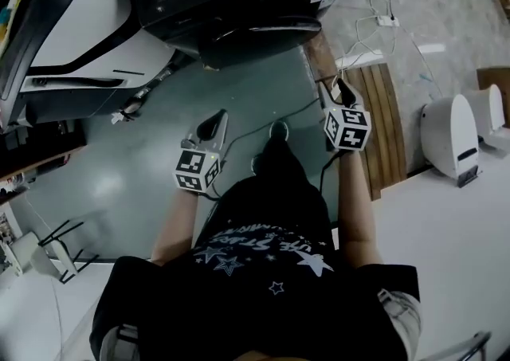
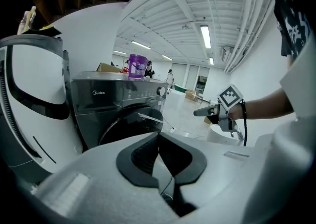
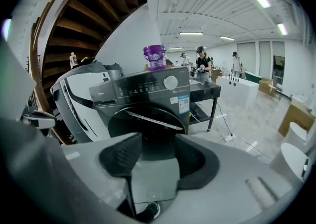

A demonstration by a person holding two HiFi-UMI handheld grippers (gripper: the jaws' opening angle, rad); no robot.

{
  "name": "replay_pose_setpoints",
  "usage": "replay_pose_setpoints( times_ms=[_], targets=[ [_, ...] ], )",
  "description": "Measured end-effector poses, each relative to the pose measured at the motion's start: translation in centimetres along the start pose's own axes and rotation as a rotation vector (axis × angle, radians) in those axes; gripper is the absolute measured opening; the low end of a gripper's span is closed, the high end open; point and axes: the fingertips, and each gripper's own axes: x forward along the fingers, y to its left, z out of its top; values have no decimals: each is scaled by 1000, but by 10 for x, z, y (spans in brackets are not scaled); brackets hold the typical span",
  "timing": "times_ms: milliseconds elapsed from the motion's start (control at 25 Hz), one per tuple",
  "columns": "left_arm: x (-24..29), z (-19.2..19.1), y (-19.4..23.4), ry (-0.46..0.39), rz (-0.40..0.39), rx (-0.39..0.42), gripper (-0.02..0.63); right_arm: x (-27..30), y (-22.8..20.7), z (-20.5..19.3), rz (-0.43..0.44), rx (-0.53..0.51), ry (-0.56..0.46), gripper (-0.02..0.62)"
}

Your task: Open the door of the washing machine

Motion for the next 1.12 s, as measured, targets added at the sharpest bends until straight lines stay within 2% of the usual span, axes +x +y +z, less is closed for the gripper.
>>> replay_pose_setpoints(
  times_ms=[240,360,520,680,920,1120],
  targets=[
    [54,14,22,50,26,-5,11,89,-33,24,37,-22,28,213],
    [79,21,32,56,48,-16,11,127,-40,34,70,-71,44,214],
    [98,35,42,55,67,-22,12,173,-42,44,110,-184,70,213],
    [107,32,51,95,83,-13,12,211,-44,46,127,-296,110,213],
    [113,30,63,146,99,14,12,244,-49,43,159,-468,171,213],
    [118,28,73,172,76,30,12,261,-42,41,190,-614,220,214]
  ],
)
